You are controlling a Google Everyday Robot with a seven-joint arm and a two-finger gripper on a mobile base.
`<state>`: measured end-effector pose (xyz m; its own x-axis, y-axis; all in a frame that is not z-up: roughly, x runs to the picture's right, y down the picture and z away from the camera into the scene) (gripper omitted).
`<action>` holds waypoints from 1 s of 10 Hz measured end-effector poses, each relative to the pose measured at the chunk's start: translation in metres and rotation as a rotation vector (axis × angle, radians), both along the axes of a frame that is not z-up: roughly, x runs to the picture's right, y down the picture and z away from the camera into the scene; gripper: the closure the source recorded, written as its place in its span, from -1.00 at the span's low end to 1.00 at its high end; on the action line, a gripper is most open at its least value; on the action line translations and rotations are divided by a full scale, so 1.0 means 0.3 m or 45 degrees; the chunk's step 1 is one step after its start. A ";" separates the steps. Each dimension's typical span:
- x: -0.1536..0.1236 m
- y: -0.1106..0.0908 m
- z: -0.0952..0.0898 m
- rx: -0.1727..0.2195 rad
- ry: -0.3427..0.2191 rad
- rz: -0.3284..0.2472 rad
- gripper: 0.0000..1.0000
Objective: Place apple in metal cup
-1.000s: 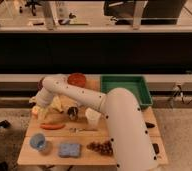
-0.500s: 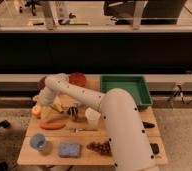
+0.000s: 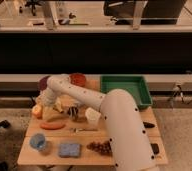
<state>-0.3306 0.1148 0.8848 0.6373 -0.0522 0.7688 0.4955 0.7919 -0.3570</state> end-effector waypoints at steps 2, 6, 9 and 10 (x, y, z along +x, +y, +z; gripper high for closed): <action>-0.018 0.007 -0.003 -0.003 -0.007 -0.009 -0.30; -0.064 0.015 -0.017 -0.005 -0.028 -0.028 -0.44; -0.074 0.021 -0.016 -0.005 -0.032 -0.037 -0.17; -0.065 0.022 -0.012 -0.005 -0.030 -0.035 -0.02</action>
